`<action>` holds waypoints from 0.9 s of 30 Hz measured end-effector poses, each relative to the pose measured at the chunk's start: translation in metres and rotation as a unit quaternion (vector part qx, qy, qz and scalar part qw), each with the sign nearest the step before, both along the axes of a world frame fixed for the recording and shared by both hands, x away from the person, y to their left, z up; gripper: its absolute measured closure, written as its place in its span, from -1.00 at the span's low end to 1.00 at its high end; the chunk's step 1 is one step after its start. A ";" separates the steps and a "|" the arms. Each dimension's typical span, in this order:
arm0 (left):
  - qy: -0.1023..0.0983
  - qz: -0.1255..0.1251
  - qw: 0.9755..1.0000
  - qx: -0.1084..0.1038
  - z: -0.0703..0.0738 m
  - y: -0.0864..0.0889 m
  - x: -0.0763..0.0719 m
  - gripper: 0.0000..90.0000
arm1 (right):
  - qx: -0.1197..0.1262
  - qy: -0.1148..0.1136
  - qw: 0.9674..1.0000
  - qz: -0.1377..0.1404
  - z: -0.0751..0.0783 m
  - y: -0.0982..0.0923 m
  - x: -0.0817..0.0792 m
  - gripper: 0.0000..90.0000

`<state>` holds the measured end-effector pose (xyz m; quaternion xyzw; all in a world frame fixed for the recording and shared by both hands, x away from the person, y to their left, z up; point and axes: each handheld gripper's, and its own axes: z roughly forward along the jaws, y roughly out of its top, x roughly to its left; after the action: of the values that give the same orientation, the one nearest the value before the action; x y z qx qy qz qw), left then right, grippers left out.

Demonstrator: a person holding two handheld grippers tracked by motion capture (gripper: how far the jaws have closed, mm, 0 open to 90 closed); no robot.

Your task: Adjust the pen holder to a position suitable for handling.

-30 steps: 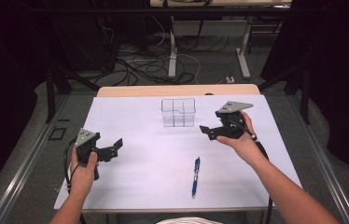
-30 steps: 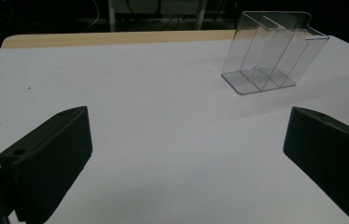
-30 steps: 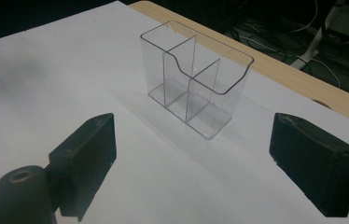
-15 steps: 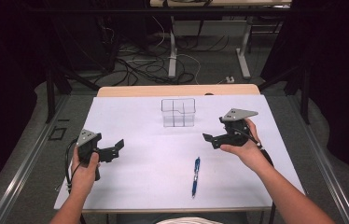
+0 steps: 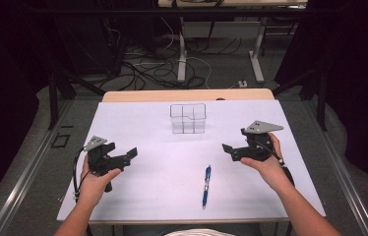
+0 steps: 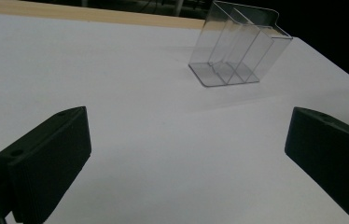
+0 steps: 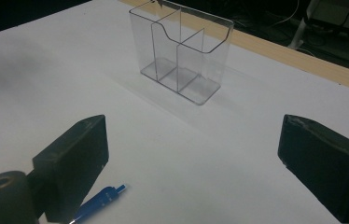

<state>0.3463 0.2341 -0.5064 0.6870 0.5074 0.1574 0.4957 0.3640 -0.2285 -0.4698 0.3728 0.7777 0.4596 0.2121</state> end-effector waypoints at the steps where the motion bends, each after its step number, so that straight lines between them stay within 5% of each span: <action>1: 0.002 -0.003 1.000 0.000 0.001 -0.001 0.000 -0.99 | 0.007 0.000 1.000 -0.003 -0.001 -0.002 -0.001 -0.82; 10: 0.018 -0.027 0.999 -0.025 0.006 -0.020 -0.003 -0.95 | 0.033 -0.006 0.999 -0.015 -0.004 -0.016 -0.006 -0.93; 27: 0.037 -0.052 0.998 -0.007 0.006 -0.054 -0.001 -0.64 | 0.018 -0.010 0.998 -0.058 -0.013 -0.030 -0.004 -1.00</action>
<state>0.3451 0.1801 -0.5000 0.7140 0.4906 0.1020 0.4890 0.3600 -0.2582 -0.4833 0.4161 0.7446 0.4639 0.2393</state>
